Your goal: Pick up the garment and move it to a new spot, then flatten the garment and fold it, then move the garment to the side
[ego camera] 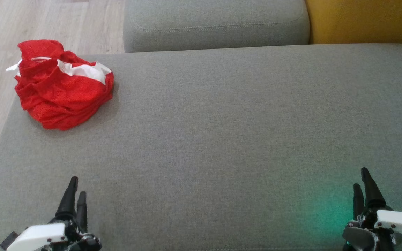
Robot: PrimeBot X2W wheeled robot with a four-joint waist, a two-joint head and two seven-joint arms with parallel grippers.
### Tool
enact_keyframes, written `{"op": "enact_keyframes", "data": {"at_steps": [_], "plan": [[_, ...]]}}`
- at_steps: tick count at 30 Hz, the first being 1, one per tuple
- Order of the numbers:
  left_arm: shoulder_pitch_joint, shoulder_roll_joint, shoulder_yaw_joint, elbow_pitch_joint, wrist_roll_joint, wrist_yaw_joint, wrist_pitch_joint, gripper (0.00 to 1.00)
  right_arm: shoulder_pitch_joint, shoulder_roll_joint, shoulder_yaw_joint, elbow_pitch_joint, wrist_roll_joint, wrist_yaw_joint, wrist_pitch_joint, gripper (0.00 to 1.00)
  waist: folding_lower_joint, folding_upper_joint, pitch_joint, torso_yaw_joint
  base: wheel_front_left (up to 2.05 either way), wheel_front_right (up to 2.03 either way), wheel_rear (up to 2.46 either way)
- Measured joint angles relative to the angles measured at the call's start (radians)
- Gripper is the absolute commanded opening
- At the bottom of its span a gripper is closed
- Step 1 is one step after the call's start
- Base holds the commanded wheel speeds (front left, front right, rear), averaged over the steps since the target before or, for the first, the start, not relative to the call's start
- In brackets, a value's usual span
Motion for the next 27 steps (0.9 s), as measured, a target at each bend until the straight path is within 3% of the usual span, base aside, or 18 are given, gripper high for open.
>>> {"op": "enact_keyframes", "data": {"at_steps": [12, 27], "plan": [[-0.002, 0.0, -0.021, -0.04, 0.08, 0.009, -0.032, 1.0, 0.0, 0.0, 0.013, -0.019, -0.075, 0.0, -0.037, 1.0, 0.0, 0.0, -0.002, 0.0, 0.0, 0.0, 0.0], [-0.003, 0.001, -0.068, -0.114, 0.311, 0.044, -0.083, 1.0, 0.0, 0.0, 0.05, -0.097, -0.293, 0.0, -0.081, 1.0, 0.0, 0.0, -0.002, 0.003, 0.0, 0.0, 0.0]]}}
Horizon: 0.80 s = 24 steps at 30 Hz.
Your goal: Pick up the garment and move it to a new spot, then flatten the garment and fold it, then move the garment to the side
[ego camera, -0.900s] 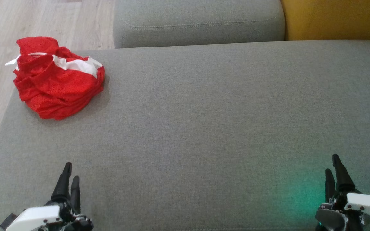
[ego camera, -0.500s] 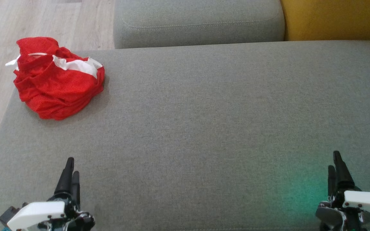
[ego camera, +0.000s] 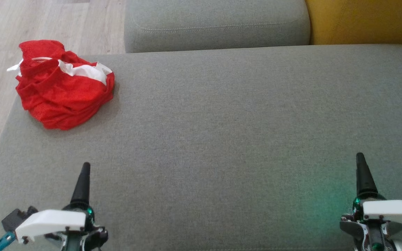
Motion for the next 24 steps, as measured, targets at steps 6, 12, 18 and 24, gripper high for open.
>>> {"op": "enact_keyframes", "data": {"at_steps": [6, 12, 18, 24], "plan": [[0.0, 0.001, -0.03, -0.015, 0.112, 0.018, -0.011, 1.0, 0.0, 0.0, 0.021, -0.02, -0.101, 0.0, -0.018, 1.0, 0.0, 0.0, 0.0, 0.001, 0.0, 0.0, 0.0], [0.0, 0.001, -0.059, -0.019, 0.213, 0.027, -0.031, 1.0, 0.0, 0.0, 0.05, -0.028, -0.201, 0.0, -0.035, 1.0, 0.0, 0.0, 0.0, 0.003, 0.0, 0.0, 0.0], [0.0, 0.002, -0.076, -0.023, 0.283, 0.035, -0.046, 1.0, 0.0, 0.0, 0.062, -0.034, -0.281, 0.0, -0.048, 1.0, 0.0, 0.0, 0.0, 0.004, 0.0, 0.0, 0.0], [0.0, 0.002, -0.088, -0.025, 0.377, 0.044, -0.063, 1.0, 0.0, 0.0, 0.086, -0.035, -0.378, 0.0, -0.064, 1.0, 0.0, 0.0, -0.001, 0.005, 0.0, 0.0, 0.0]]}}
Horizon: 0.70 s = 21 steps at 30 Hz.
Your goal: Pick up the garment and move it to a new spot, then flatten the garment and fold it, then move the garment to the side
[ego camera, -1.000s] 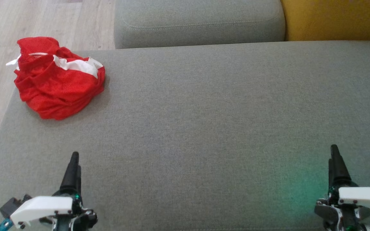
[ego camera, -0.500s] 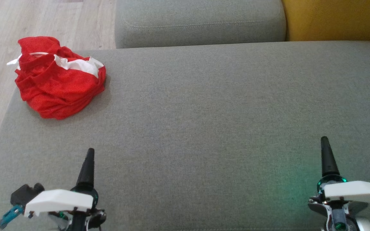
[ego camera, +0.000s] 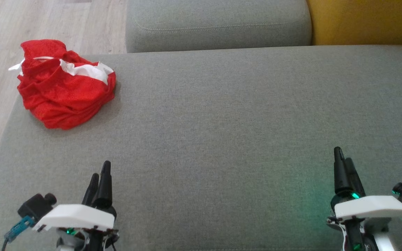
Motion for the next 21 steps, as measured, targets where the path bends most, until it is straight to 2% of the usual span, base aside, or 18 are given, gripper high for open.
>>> {"op": "enact_keyframes", "data": {"at_steps": [21], "plan": [[0.0, 0.002, -0.043, -0.04, 0.259, 0.043, -0.061, 1.0, -0.02, 0.0, 0.033, -0.009, -0.282, 0.0, -0.059, 1.0, 0.0, 0.0, -0.002, 0.003, 0.0, 0.0, 0.0]]}}
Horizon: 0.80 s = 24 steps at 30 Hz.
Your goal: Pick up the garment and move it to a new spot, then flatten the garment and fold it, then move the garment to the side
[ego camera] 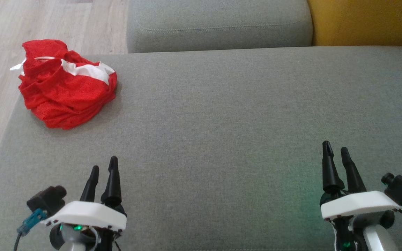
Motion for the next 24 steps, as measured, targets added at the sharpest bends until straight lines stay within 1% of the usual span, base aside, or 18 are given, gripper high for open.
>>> {"op": "enact_keyframes", "data": {"at_steps": [6, 16, 24], "plan": [[0.001, 0.0, -0.014, -0.012, 0.072, 0.002, -0.013, 1.0, 0.0, 0.0, 0.0, 0.0, -0.079, 0.0, -0.021, 1.0, 0.0, 0.0, -0.005, 0.001, 0.0, 0.0, 0.0], [0.005, 0.001, -0.024, -0.015, 0.19, 0.018, -0.045, 1.0, 0.0, 0.0, 0.016, 0.0, -0.206, 0.0, -0.051, 1.0, 0.0, 0.0, -0.012, 0.001, 0.0, 0.0, 0.0], [0.009, 0.002, -0.049, -0.015, 0.275, 0.019, -0.067, 1.0, 0.0, 0.0, 0.027, 0.001, -0.308, 0.0, -0.071, 1.0, 0.0, 0.0, -0.018, 0.002, 0.0, 0.0, 0.0]]}}
